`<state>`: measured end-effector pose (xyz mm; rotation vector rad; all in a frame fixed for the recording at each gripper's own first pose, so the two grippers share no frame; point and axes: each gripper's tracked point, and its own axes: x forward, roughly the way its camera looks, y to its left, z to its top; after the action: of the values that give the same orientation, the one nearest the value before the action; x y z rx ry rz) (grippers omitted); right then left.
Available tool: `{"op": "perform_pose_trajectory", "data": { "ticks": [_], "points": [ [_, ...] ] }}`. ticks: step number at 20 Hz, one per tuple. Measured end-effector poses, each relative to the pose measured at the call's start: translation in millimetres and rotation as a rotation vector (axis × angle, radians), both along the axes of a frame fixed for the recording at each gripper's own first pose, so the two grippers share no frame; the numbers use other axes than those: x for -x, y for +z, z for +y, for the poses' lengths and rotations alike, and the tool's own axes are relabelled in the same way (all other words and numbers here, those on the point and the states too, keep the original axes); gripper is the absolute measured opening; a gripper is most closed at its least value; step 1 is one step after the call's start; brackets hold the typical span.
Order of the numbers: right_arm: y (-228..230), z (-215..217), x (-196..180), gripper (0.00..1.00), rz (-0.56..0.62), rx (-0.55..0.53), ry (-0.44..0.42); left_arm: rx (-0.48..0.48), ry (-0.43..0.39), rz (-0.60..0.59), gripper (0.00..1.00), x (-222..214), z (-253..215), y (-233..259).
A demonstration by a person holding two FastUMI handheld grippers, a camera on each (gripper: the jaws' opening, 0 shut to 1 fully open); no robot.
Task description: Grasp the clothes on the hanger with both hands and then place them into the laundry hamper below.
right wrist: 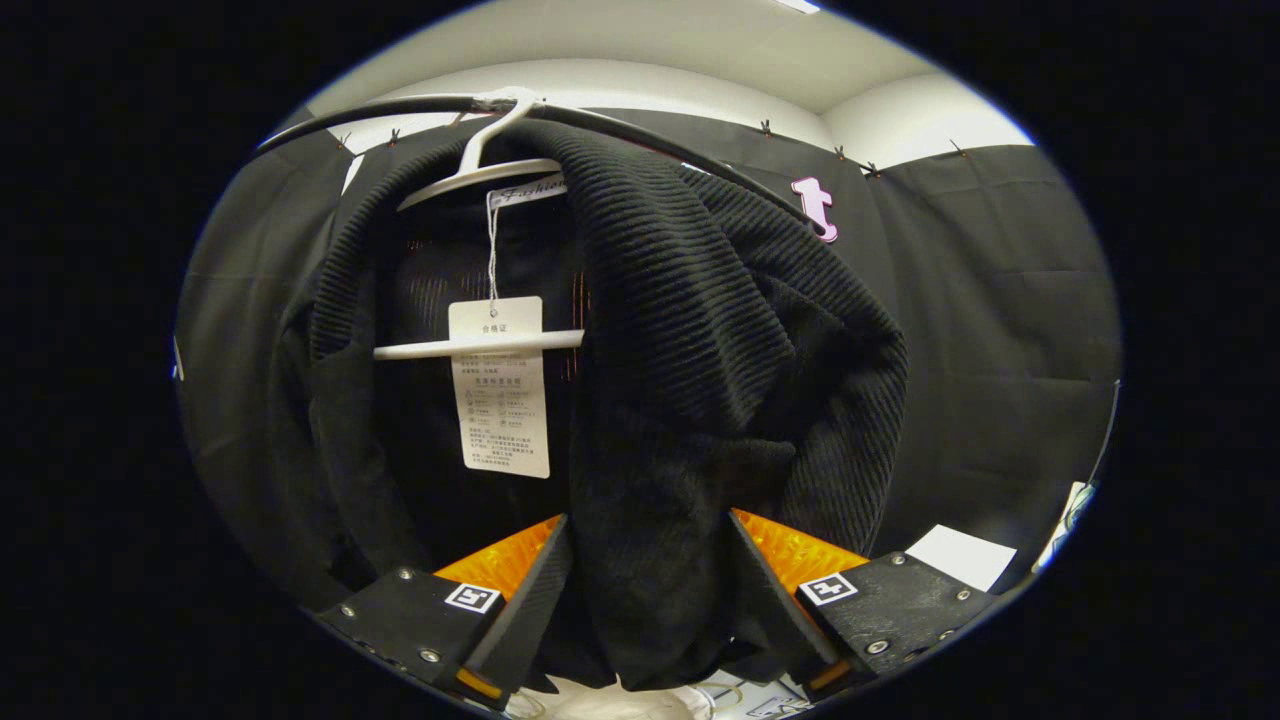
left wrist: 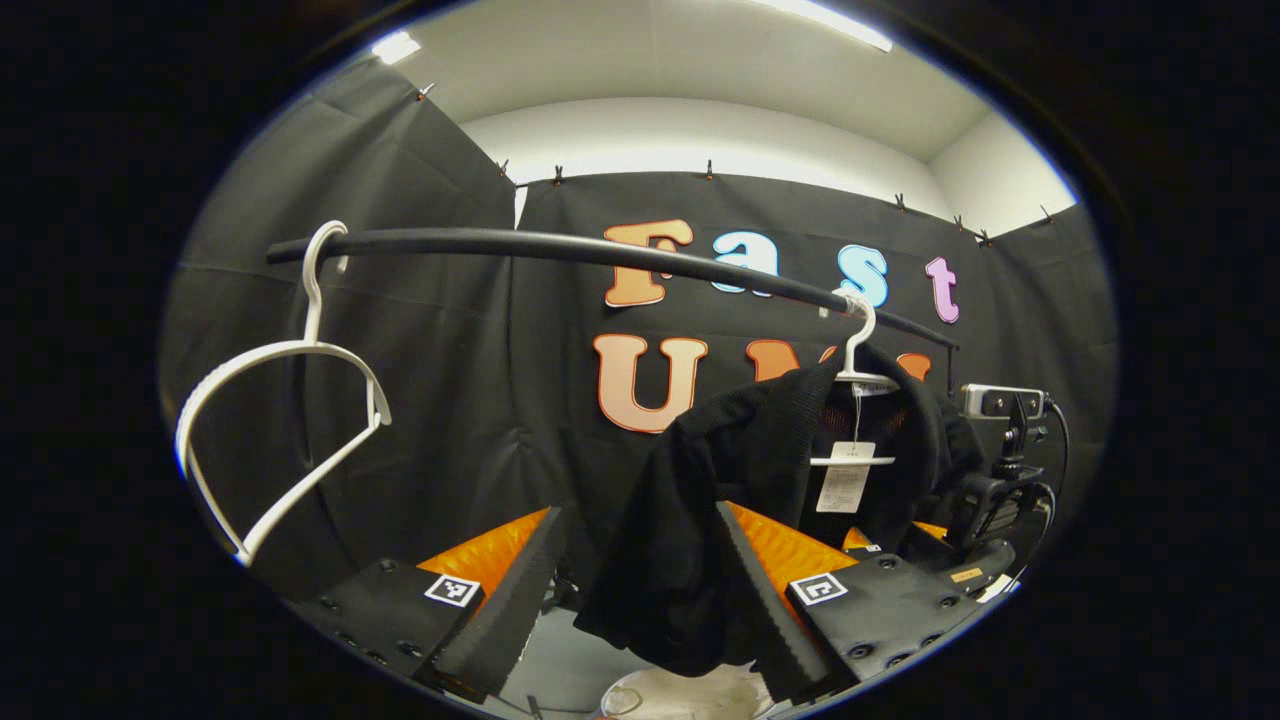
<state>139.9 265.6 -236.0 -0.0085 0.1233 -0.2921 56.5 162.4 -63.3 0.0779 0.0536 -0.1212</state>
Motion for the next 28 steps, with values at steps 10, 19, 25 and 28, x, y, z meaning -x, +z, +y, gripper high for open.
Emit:
{"op": "perform_pose_trajectory", "data": {
  "ticks": [10, 19, 25, 28],
  "points": [
    [-1, -28, 3, 0.72, 0.0, -0.021, 0.011, 0.019, -0.076, 0.059, 0.96, -20, -34, -38],
    [31, -54, 54, 0.11, 0.021, -0.032, 0.08, 0.034, -0.128, 0.097, 0.93, -46, -83, -74],
    [63, -67, 83, 0.08, 0.004, 0.006, 0.106, 0.026, -0.158, 0.091, 0.93, -63, -119, -97],
    [79, -76, 92, 0.08, -0.004, 0.025, 0.116, -0.01, -0.139, 0.113, 0.97, -78, -125, -116]
  ]
}}
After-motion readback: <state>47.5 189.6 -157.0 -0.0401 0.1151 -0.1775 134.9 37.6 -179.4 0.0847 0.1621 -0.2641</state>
